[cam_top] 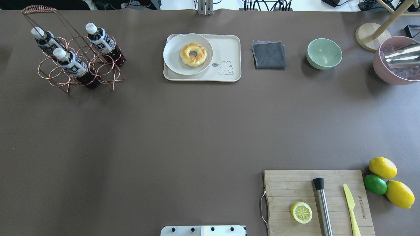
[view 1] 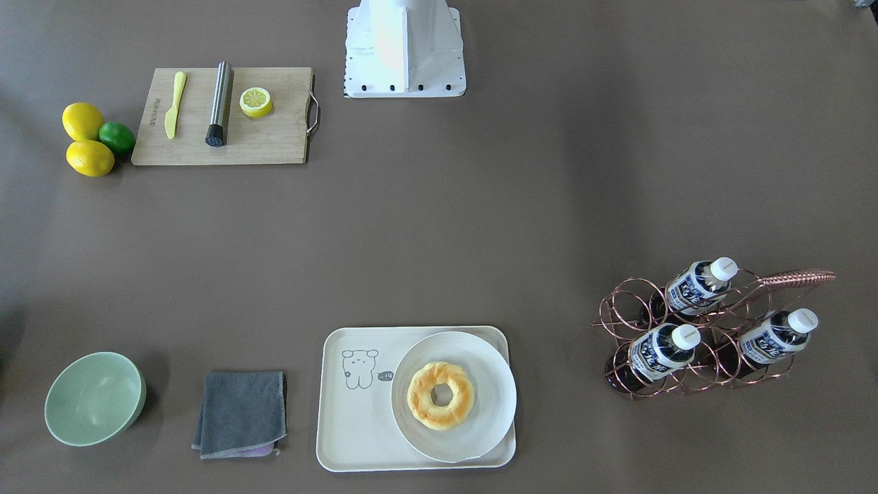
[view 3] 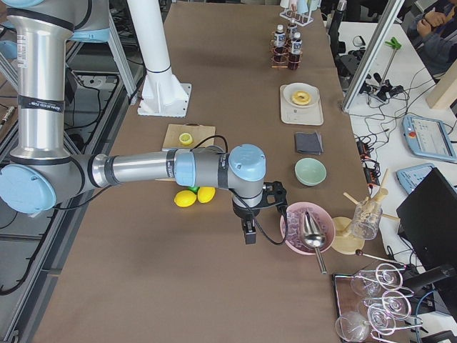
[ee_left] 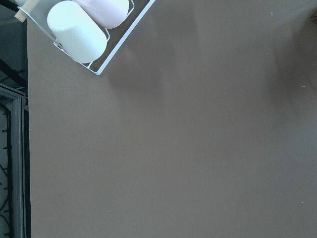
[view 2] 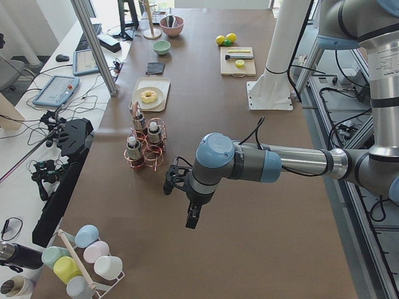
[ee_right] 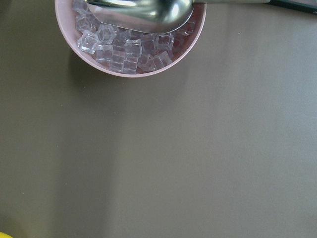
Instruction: Place tea on tray
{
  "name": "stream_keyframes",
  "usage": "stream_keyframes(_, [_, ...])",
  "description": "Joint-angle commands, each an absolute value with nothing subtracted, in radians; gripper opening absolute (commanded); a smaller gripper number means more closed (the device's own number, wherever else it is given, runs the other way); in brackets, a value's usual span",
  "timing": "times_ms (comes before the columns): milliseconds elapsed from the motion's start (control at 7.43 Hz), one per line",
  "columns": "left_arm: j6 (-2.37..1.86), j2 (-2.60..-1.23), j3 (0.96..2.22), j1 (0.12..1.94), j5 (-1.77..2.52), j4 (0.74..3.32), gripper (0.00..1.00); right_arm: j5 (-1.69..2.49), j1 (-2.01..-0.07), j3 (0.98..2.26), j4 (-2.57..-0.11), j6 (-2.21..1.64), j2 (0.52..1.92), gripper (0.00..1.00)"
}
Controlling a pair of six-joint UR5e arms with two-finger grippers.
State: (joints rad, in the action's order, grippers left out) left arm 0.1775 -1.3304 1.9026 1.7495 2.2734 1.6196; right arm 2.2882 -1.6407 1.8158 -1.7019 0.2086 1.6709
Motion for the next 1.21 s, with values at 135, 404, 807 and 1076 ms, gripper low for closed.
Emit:
stream_keyframes(135, [0.167,-1.33,1.899,1.733,2.27,1.628,0.97,2.302,-1.64,1.809,-1.703,0.207,1.674,1.0])
stream_keyframes(404, [0.166,-1.336,1.901,1.73,2.272,1.629,0.97,2.313,-1.64,1.807,-1.703,0.207,1.672,1.0])
stream_keyframes(807, [0.166,-1.341,1.901,1.717,2.273,1.664,0.97,2.312,-1.64,1.809,-1.703,0.206,1.674,1.0])
stream_keyframes(1076, [0.131,-1.35,1.898,1.675,2.273,1.687,0.97,2.313,-1.64,1.806,-1.701,0.192,1.672,1.0])
